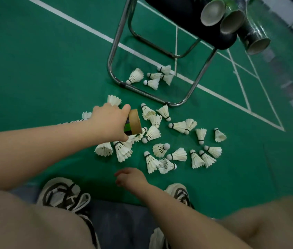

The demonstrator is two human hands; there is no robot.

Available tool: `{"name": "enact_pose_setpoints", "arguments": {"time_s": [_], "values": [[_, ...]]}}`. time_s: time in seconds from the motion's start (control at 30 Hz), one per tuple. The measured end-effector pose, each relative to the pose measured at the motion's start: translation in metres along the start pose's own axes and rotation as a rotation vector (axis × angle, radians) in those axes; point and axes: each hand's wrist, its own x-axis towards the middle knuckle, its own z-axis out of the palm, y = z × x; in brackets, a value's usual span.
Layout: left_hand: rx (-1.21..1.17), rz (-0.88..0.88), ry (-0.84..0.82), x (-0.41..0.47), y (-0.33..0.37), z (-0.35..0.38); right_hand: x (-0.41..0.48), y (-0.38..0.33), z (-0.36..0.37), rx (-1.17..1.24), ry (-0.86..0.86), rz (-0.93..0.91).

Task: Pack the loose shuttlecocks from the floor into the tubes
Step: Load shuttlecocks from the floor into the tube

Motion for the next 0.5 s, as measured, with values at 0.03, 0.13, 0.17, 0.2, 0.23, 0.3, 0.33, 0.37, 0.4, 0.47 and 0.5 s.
{"name": "enact_pose_setpoints", "arguments": {"time_s": [0.03, 0.13, 0.17, 0.2, 0.23, 0.3, 0.33, 0.37, 0.4, 0.47, 0.5], "values": [[-0.003, -0.003, -0.003, 0.001, 0.003, 0.0, 0.002, -0.005, -0.001, -0.007, 0.011, -0.015], [0.001, -0.01, -0.003, 0.004, 0.01, -0.006, 0.005, -0.02, -0.005, 0.028, 0.004, -0.078], [0.009, -0.006, -0.004, 0.005, 0.012, -0.007, 0.004, -0.025, -0.006, 0.045, 0.012, -0.1], [0.022, 0.001, -0.003, 0.006, 0.015, -0.009, 0.005, -0.027, -0.009, 0.059, 0.019, -0.114], [0.039, 0.011, -0.002, 0.006, 0.018, -0.01, 0.005, -0.028, -0.011, 0.058, 0.027, -0.122], [0.067, 0.027, 0.002, 0.007, 0.025, -0.012, 0.003, -0.027, -0.015, 0.031, 0.034, -0.13], [0.073, 0.033, 0.005, 0.007, 0.027, -0.013, 0.001, -0.026, -0.017, 0.009, 0.033, -0.132], [0.078, 0.04, 0.008, 0.007, 0.03, -0.014, 0.002, -0.024, -0.019, -0.008, 0.043, -0.133], [0.085, 0.046, 0.01, 0.006, 0.032, -0.015, 0.001, -0.023, -0.022, -0.026, 0.045, -0.113], [0.11, 0.052, 0.009, 0.006, 0.036, -0.016, 0.002, -0.018, -0.029, -0.056, 0.062, -0.099], [0.122, 0.052, 0.008, 0.006, 0.037, -0.016, 0.006, -0.016, -0.034, -0.06, 0.072, -0.107]]}}
